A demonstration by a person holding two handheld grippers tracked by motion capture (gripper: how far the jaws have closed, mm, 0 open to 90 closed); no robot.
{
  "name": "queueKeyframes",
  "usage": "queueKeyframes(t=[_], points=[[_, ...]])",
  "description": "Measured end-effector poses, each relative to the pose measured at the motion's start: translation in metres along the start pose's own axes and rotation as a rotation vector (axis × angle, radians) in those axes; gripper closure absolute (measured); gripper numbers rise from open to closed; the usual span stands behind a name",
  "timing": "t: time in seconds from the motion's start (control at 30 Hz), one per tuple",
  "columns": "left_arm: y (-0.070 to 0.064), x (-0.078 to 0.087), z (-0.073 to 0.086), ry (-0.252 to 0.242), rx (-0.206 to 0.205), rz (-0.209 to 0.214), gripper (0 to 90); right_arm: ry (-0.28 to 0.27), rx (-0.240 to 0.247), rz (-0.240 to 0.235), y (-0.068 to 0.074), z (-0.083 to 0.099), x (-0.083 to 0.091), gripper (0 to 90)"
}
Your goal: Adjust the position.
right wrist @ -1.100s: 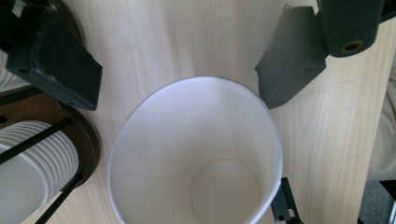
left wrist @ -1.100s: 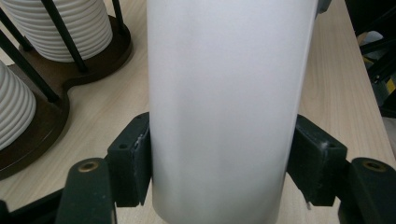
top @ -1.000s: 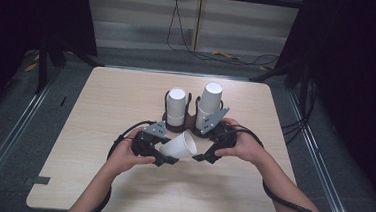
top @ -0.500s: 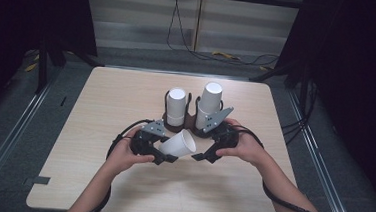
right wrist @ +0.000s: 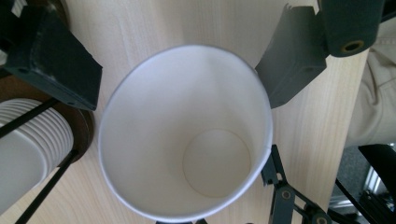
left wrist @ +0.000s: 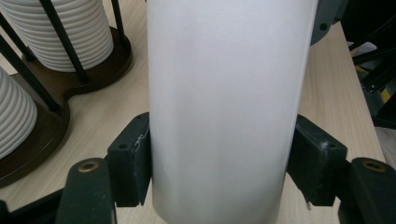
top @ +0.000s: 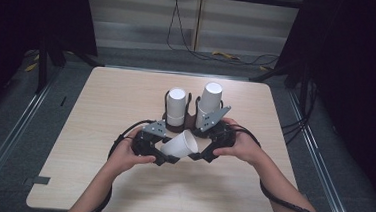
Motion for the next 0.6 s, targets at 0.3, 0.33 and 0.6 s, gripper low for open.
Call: queueKeyframes(t=[0.3, 0.33, 0.6], points=[[-0.0007, -0.0004, -0.0008, -0.006, -0.007, 0.007, 31.6, 0.003, 0.013, -0.019, 0.0013, -0.0026, -0.0062, 13.5], [-0.0008, -0.0005, -0.0006, -0.003, -0.004, 0.008, 31.6, 0.003, 0.016, -0.019, 0.0010, -0.0028, -0.0066, 13.6], [-0.0011, -0.0016, -0.0005, -0.008, -0.007, 0.014, 31.6, -0.004, 0.028, -0.025, 0.0017, -0.0051, -0.0084, 16.7]])
Point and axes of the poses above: each handheld gripper's, and its own axes: x roughly backward along the jaws, z roughly out of its underside, y roughly to its left, the point moved 2 cm from there along -x, roughly forward along the jaws, and after that the axes turned 15 degrees about -y, right-handed, at the moved point
